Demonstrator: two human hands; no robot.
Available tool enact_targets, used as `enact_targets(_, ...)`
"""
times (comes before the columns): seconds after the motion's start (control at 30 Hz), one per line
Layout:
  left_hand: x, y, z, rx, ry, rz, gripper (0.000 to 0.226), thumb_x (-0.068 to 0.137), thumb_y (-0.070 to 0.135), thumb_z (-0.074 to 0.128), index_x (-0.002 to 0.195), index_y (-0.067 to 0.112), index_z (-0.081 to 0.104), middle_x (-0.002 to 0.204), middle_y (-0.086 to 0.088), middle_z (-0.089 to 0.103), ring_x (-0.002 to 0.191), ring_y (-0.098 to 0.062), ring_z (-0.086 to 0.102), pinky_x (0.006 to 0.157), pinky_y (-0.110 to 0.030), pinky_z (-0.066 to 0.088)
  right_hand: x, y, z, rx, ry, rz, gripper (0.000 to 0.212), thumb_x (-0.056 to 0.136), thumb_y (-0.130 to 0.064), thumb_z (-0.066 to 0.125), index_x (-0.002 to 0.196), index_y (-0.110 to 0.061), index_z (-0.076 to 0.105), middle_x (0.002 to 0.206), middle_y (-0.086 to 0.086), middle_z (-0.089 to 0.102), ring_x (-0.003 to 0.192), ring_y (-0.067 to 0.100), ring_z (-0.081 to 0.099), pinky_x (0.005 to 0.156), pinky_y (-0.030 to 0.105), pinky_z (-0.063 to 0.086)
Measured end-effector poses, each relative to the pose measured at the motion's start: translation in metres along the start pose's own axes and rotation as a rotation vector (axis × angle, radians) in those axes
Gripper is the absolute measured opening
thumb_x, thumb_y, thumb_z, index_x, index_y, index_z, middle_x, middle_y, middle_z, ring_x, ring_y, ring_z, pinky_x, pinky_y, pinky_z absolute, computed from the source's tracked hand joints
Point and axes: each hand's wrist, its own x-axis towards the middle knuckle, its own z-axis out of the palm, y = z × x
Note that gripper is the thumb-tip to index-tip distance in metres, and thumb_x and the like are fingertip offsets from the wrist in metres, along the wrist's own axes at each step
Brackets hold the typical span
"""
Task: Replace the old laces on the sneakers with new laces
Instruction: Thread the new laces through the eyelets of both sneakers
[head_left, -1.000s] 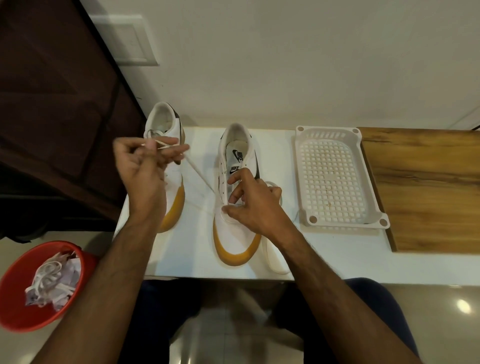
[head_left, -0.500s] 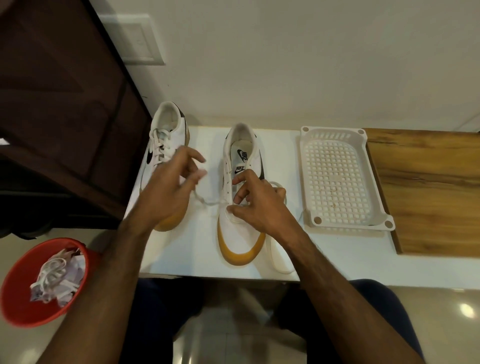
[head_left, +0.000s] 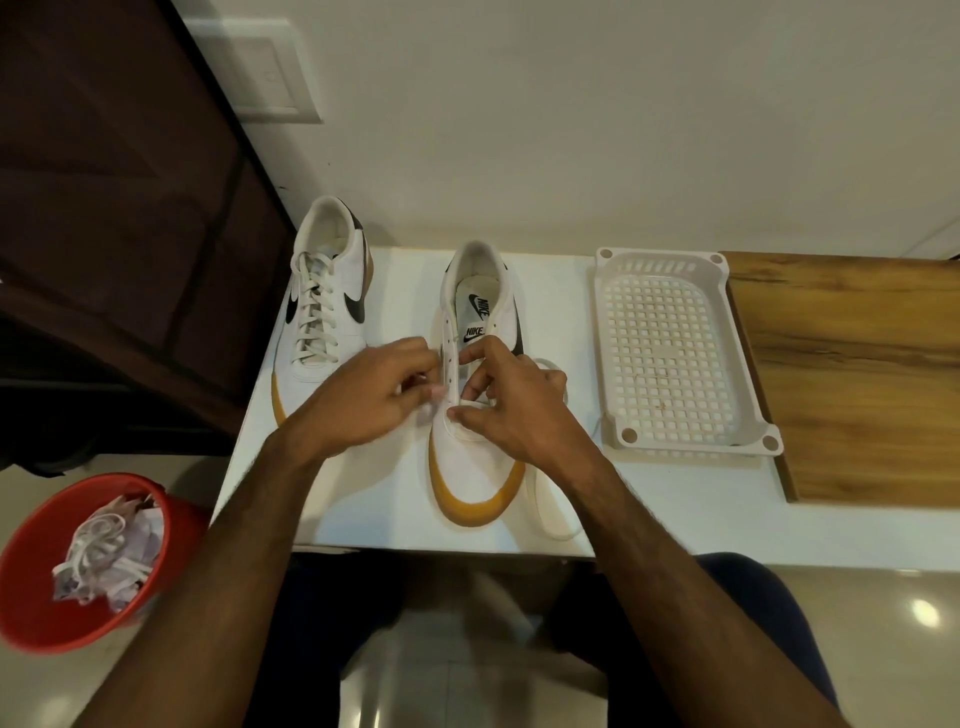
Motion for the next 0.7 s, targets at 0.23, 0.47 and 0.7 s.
enact_targets(0.23,-0.009,-0.01,-0.034,-0.826,1.23,-0.195,0.009,0.094,0.011,0.048,0.086,0.015,0.051,0.072,0.009,0.053,0.066,-0.01,0.052,0.062,-0.03,0.044,-0.001,-0.001,-0.002,-0.031,-0.009,-0.015,0.053,0.085,-0.037,0.079,0.126,-0.035,0.047,0.095,-0.017,0.069,0.107,0.009,0.055,0.094,0.034,0.02)
enact_targets(0.47,-0.014,-0.02,-0.04,-0.999,1.22,-0.233,0.008,0.104,0.02,0.045,0.097,0.017,0.05,0.094,-0.009,0.066,0.079,-0.029,0.072,0.067,-0.039,0.057,0.0,0.0,-0.002,-0.02,-0.002,-0.016,0.052,0.084,-0.036,0.08,0.125,-0.035,0.048,0.091,-0.015,0.069,0.104,0.009,0.057,0.094,0.034,0.021)
enact_targets(0.7,-0.004,0.009,-0.002,0.024,-0.03,-0.201,0.029,0.091,0.057,0.061,0.099,0.031,0.053,0.06,0.0,0.058,0.052,-0.012,0.051,0.052,-0.027,0.04,0.0,0.003,-0.005,0.061,-0.013,-0.029,0.053,0.082,-0.033,0.083,0.125,-0.033,0.052,0.084,-0.018,0.068,0.096,0.004,0.059,0.097,0.038,0.031)
